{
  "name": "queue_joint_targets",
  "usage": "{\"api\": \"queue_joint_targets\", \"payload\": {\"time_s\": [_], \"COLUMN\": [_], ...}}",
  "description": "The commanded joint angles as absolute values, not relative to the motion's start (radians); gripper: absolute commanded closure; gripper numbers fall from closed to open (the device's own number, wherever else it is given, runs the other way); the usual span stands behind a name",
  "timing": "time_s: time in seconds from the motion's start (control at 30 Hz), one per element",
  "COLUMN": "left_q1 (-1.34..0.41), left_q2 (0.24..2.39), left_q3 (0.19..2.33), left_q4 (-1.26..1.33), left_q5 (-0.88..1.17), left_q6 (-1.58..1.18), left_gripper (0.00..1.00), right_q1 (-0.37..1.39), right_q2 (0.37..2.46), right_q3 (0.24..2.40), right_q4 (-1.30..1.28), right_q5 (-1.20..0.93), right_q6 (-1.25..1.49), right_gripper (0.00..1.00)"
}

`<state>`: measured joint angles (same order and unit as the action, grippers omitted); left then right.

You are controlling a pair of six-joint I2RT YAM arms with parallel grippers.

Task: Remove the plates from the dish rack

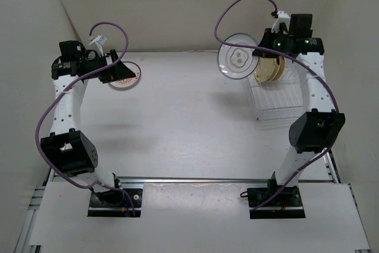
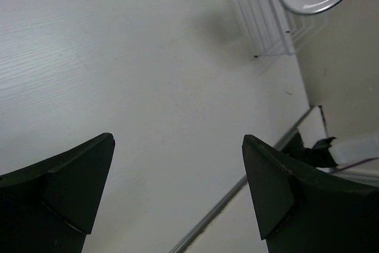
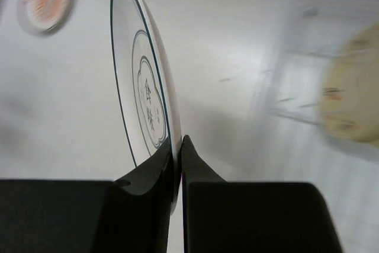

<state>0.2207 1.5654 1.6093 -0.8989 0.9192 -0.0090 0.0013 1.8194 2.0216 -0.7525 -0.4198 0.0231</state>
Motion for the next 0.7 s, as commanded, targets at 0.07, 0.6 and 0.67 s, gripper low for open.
{"api": "queue_joint_targets", "payload": {"time_s": [0.07,0.6,0.67], "left_q1": [0.203,0.057,0.057], "left_q2": [1.617,1.747,1.756], "left_q3": [1.586,1.595,1.595], "left_q4": [-0.851,-0.801,-0.801], "left_q5": [1.094,1.160,1.160], "left_q6": [-0.097,-0.160,-0.160], "left_gripper": [0.00,0.00,0.00], "right_q1": [0.087,0.299,0.308], "right_q2": [1.821,2.072,2.100], "right_q3": [1.843,1.870,1.884], "right_q4": [-0.782,-0.736,-0.721], "right_q5": [-1.049,-1.265,-1.266], "right_q6": [0.052,0.132,0.150], "right_gripper": [1.00,1.00,1.00]}}
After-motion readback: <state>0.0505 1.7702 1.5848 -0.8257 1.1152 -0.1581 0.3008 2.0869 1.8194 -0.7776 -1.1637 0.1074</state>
